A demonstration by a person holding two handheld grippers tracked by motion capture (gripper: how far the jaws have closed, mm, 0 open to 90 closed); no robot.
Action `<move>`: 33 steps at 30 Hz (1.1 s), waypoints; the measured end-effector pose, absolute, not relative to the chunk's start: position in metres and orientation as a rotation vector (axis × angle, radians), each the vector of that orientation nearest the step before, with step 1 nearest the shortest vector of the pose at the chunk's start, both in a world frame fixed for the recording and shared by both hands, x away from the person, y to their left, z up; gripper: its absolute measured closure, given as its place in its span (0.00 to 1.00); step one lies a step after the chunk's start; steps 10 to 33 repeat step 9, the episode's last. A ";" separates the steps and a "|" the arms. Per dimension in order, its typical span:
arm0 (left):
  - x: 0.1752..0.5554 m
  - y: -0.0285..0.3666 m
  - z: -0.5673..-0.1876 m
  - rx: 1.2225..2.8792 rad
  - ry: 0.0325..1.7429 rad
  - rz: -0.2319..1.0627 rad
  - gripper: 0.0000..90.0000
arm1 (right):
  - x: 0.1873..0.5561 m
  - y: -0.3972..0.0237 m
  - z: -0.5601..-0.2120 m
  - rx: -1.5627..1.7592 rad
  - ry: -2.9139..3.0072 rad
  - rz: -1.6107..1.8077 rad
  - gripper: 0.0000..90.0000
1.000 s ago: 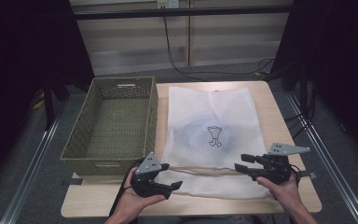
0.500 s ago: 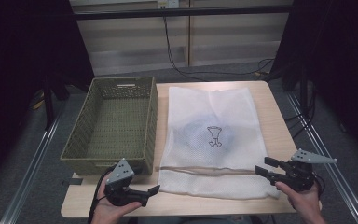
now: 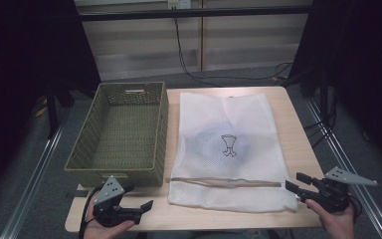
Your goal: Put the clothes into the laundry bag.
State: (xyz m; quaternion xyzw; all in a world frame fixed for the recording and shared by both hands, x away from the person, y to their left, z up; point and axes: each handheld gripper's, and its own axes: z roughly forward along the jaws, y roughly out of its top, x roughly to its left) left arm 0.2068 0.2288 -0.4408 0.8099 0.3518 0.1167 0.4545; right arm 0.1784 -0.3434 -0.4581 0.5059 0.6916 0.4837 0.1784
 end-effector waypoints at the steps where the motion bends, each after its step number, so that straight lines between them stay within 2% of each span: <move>1: 0.206 0.230 -0.440 1.990 0.874 0.295 0.18 | 0.177 -0.347 -0.458 1.442 1.941 1.375 0.45; 5: 0.208 0.233 -0.439 1.963 0.889 0.314 0.24 | 0.177 -0.356 -0.459 1.458 1.901 1.359 0.46; 9: 0.210 0.229 -0.441 1.975 0.900 0.270 0.27 | 0.179 -0.351 -0.460 1.447 1.930 1.394 0.46; 33: 0.210 0.229 -0.441 1.975 0.900 0.270 0.27 | 0.179 -0.351 -0.460 1.447 1.930 1.394 0.46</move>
